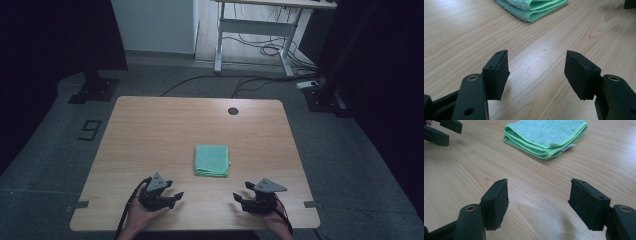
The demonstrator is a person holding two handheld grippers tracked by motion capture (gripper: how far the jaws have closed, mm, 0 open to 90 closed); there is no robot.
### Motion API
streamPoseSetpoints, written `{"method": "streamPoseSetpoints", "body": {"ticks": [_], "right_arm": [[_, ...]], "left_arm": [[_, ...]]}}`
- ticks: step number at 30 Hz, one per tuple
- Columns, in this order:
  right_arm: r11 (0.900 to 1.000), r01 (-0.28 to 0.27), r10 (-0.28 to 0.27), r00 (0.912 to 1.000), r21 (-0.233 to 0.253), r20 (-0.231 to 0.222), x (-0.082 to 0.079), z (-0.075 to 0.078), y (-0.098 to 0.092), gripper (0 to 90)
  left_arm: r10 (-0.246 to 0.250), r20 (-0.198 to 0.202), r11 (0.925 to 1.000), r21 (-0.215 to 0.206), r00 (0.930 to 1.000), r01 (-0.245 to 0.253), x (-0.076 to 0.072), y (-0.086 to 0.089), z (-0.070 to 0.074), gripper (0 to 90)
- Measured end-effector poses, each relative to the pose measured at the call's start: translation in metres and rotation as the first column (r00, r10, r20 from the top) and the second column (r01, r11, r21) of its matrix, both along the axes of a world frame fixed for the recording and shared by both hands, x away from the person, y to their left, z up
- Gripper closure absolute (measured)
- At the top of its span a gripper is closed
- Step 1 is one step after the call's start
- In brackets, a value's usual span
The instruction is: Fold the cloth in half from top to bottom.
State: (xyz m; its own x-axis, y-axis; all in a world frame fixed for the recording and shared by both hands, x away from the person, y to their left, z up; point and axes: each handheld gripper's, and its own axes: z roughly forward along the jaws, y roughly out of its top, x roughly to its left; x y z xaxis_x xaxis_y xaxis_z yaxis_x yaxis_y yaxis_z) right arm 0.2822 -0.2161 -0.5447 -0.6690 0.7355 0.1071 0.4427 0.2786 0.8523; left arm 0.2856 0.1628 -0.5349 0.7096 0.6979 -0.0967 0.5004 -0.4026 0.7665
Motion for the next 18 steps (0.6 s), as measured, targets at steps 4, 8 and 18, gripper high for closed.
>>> {"method": "streamPoseSetpoints", "body": {"ticks": [4, 8, 18], "right_arm": [[1.0, 0.006, -0.006, 1.0, 0.002, 0.001, 0.0007, 0.0001, -0.0015, 31.3], [1.0, 0.008, -0.008, 1.0, 0.0, 0.004, 0.0005, 0.0003, -0.002, 31.2], [1.0, 0.011, -0.011, 0.9999, -0.004, 0.002, 0.0011, 0.0004, -0.0023, 31.0]], "left_arm": [[0.001, -0.004, 1.0, 0.001, 1.0, -0.001, -0.0002, -0.0004, -0.0014, 36.4], [0.002, -0.006, 1.0, 0.001, 1.0, -0.002, -0.0006, -0.0008, -0.002, 36.3], [0.009, -0.005, 0.9999, -0.005, 0.9999, -0.009, -0.0007, 0.0019, -0.0023, 35.9]]}}
